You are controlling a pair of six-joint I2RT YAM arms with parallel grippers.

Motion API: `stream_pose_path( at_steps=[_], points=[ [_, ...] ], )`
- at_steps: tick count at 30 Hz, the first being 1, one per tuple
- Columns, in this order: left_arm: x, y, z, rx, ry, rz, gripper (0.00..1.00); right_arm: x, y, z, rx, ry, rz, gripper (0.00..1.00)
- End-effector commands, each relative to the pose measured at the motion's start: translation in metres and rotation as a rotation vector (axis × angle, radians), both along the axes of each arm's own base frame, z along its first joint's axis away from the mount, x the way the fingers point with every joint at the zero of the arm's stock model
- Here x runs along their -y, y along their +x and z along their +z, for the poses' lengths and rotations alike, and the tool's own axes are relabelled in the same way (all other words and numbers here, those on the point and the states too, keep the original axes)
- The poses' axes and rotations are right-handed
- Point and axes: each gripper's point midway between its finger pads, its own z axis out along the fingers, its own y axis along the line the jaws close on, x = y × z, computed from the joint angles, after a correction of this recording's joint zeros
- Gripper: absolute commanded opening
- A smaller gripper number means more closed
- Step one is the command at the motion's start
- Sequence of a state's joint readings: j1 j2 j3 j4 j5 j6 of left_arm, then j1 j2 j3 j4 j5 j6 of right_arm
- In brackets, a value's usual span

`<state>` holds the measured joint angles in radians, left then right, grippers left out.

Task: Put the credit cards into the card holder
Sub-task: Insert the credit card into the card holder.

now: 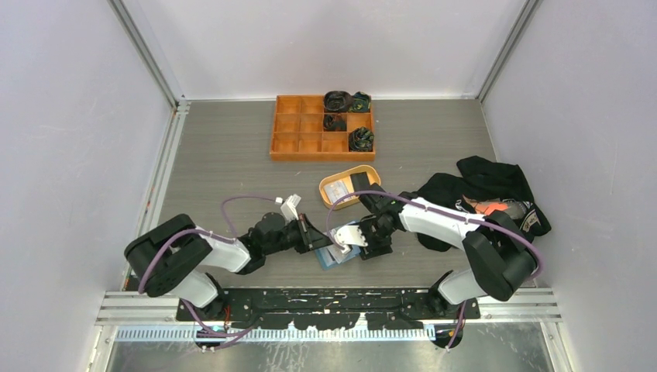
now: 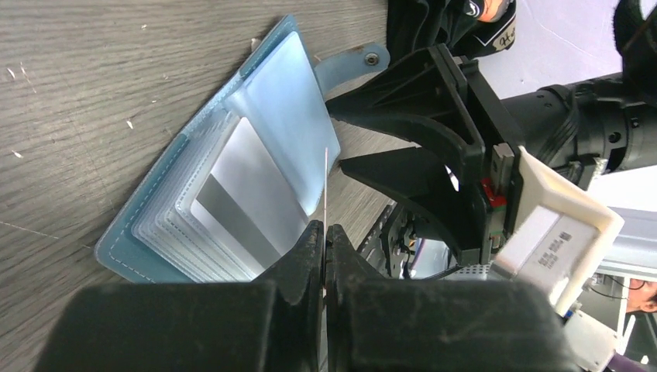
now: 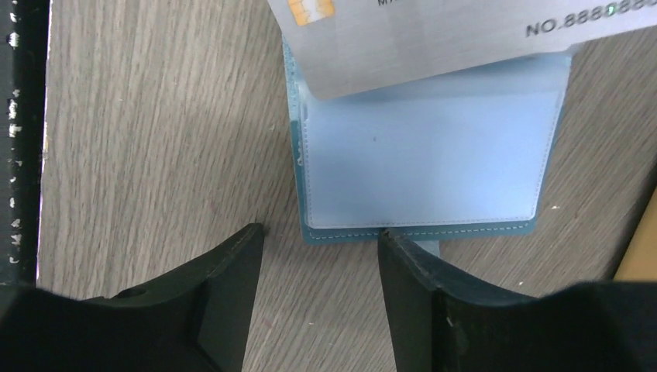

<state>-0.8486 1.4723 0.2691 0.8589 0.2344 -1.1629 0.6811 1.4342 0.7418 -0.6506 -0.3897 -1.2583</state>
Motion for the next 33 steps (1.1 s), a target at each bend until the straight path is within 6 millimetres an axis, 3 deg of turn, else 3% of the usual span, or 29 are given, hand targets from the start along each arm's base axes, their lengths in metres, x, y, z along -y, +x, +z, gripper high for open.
stream_pose_path(
  at_steps=[1,12,21,28,33],
  points=[
    [0.012,0.006,0.02,0.004,-0.118,-0.015,0.0,-0.004,-0.008,0.003,-0.032,-0.015,0.056,0.6],
    [0.014,0.005,-0.007,-0.094,-0.176,-0.021,0.0,-0.008,-0.017,0.008,-0.06,-0.008,0.072,0.56],
    [0.008,0.005,-0.006,-0.094,-0.215,-0.034,0.0,-0.007,-0.007,0.018,-0.028,-0.007,0.021,0.59],
    [0.003,0.003,-0.005,-0.077,-0.134,-0.045,0.0,-0.006,-0.005,0.018,-0.026,-0.018,0.017,0.6],
    [-0.003,0.0,-0.017,-0.085,0.031,-0.043,0.0,-0.004,-0.006,0.017,-0.034,-0.035,0.018,0.63]
  ],
)
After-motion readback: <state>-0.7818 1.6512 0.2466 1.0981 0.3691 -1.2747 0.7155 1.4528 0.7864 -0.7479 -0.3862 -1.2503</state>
